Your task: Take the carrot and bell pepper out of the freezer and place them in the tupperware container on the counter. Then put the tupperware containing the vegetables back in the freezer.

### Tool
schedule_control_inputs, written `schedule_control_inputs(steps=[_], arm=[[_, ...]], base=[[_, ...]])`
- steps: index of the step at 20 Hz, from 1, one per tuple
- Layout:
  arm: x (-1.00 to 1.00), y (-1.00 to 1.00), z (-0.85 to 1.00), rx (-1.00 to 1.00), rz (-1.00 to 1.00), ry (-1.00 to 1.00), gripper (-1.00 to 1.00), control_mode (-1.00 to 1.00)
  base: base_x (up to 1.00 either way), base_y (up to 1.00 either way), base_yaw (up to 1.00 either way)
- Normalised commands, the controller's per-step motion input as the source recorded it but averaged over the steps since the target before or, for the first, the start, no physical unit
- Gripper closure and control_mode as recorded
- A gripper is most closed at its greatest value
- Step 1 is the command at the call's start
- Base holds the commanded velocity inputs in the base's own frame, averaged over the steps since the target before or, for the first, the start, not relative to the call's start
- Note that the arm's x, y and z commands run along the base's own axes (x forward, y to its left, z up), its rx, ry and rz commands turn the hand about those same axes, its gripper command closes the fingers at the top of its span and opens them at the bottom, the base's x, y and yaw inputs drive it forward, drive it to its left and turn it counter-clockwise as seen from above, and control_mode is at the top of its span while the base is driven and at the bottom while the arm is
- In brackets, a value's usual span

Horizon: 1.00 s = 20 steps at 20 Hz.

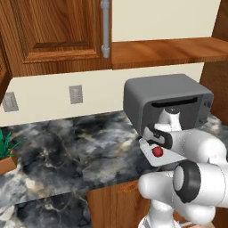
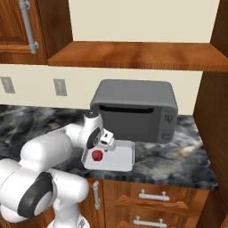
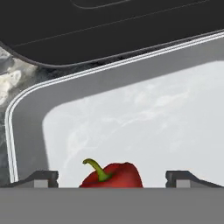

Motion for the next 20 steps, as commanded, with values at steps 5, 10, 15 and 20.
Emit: schedule_control_inputs(steps=[5,10,15,20], arm=[[-0.96,-0.01,0.94,0.05,0.00,-0.18,-1.00,-1.00],[-1.00,0.00,1.00,0.02,0.00,-0.12,-1.00,-1.00],[-1.00,0.07,1.00,0.00,0.00,0.00,-1.00,-1.00],[-0.96,0.21,0.93,0.00,0.00,0.00,-1.00,-1.00]], base=[[0.00,0.00,0.00],[0.00,0.00,0.00],[0.00,0.00,0.00],[0.00,0.00,0.00]])
